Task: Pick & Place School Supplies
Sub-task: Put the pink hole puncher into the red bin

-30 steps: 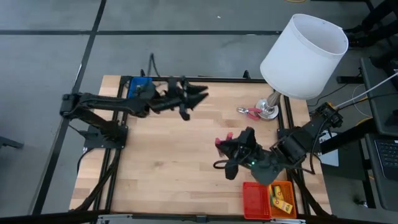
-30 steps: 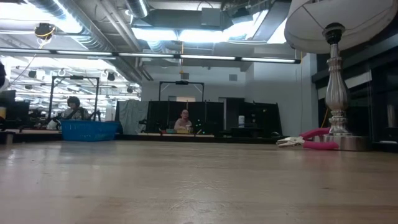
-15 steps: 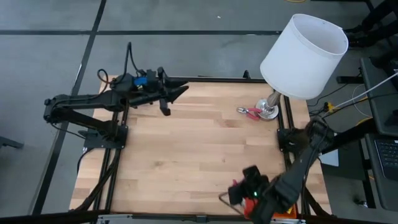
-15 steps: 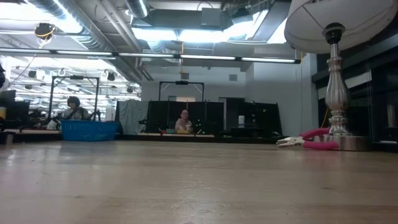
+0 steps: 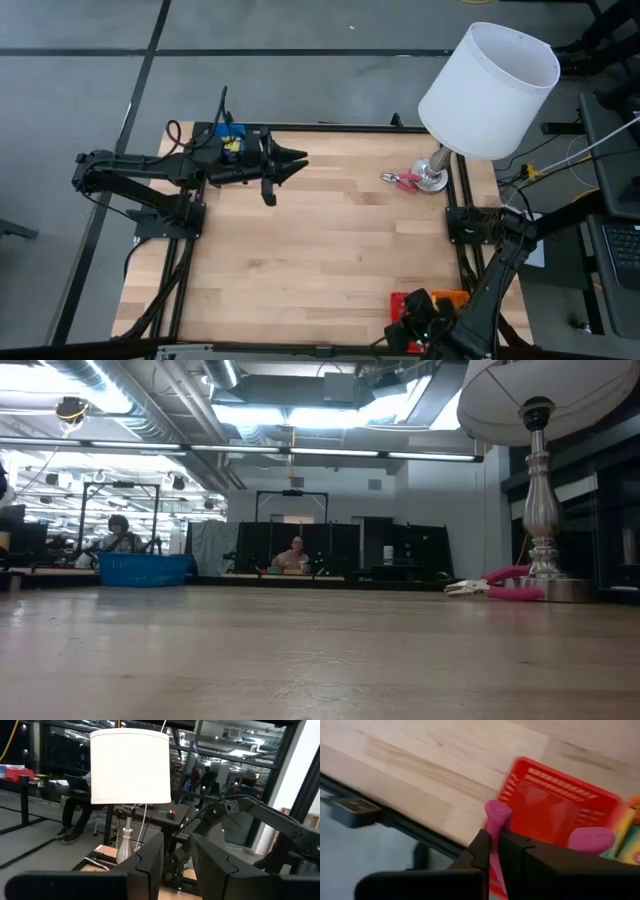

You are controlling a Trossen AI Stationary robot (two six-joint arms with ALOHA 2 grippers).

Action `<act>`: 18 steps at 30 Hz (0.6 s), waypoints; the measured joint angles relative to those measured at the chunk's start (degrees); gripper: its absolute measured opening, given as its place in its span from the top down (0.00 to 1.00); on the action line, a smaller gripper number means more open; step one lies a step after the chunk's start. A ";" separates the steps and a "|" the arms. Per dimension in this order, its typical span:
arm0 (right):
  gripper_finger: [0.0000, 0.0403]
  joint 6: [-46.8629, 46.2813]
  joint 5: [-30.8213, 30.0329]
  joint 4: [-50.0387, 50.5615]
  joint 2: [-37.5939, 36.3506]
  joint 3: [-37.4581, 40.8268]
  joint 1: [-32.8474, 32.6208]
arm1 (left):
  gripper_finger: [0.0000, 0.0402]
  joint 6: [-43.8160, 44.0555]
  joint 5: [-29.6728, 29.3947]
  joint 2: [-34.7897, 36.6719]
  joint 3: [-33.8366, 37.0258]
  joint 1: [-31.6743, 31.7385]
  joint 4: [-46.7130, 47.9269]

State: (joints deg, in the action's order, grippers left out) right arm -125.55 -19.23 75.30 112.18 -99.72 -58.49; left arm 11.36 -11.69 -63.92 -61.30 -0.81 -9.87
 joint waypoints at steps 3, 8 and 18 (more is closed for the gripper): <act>0.96 0.21 0.40 1.16 0.60 0.00 -0.87 | 0.77 0.00 -1.58 0.00 0.00 -1.20 0.00; 0.96 0.92 -0.47 1.25 1.85 0.00 -1.21 | 0.77 0.00 -3.41 0.00 0.00 -2.13 0.05; 0.96 2.16 -1.58 1.47 6.23 0.00 -0.86 | 0.77 0.78 -3.87 0.00 0.05 -2.26 0.07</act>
State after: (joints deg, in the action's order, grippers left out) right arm -123.39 -20.81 76.77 118.41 -99.72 -59.35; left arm 12.14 -15.55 -63.92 -61.25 -3.07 -9.80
